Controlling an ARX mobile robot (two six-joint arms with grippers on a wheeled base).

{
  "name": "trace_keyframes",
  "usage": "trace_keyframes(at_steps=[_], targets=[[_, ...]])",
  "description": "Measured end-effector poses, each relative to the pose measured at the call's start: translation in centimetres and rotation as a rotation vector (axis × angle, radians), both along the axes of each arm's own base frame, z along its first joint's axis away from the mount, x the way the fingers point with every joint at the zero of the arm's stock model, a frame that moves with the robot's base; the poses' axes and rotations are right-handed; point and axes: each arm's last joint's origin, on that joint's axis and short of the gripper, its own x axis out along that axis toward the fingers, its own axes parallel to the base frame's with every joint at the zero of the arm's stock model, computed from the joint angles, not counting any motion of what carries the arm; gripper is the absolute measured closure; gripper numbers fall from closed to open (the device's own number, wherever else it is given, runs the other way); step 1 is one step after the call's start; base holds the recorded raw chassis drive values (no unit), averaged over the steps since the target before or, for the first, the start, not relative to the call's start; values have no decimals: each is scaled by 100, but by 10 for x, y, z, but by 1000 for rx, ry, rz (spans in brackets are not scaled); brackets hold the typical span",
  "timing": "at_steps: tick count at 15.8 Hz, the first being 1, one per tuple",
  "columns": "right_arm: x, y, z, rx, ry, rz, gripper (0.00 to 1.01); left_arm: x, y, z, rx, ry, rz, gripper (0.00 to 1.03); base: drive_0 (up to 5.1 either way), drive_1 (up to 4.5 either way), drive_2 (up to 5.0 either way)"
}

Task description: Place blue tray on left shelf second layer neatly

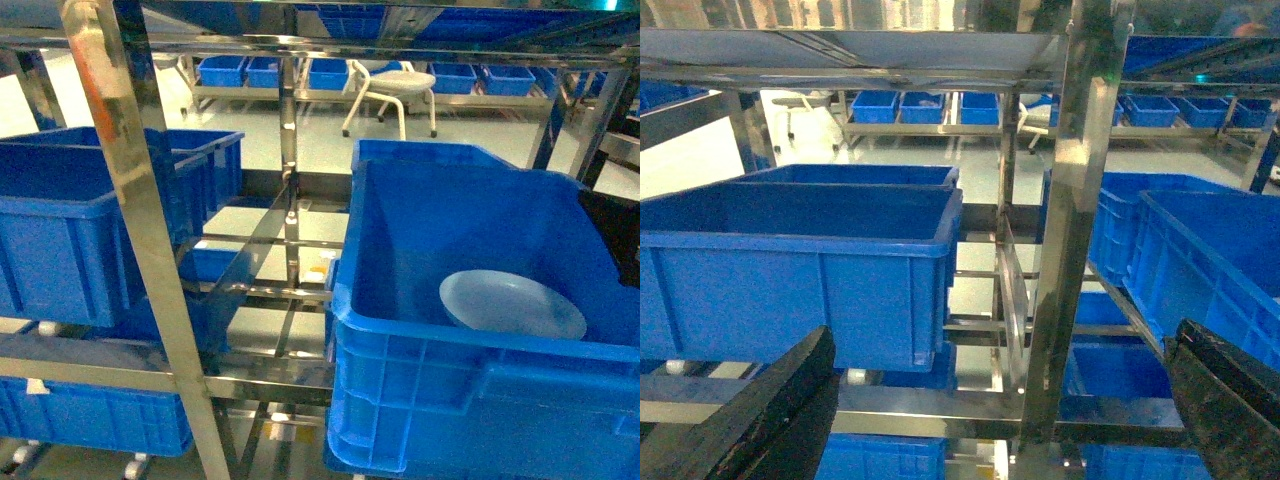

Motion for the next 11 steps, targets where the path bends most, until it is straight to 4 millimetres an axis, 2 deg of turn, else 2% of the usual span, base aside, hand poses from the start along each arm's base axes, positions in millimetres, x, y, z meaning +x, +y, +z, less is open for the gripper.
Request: trace_keyframes(at_steps=[2,5,8,11], targets=[[-25,5,6,3,-18,23,3,0,0,0,0,0,0,5,0,0,0],[-52,7,19,22,-41,38,3,0,0,0,0,0,0,5,0,0,0],[-89,2,40,49,-76,14,3,0,0,0,0,0,0,5,0,0,0],[-138,12,48,65,-59,-2,3,0,0,0,0,0,0,5,0,0,0]])
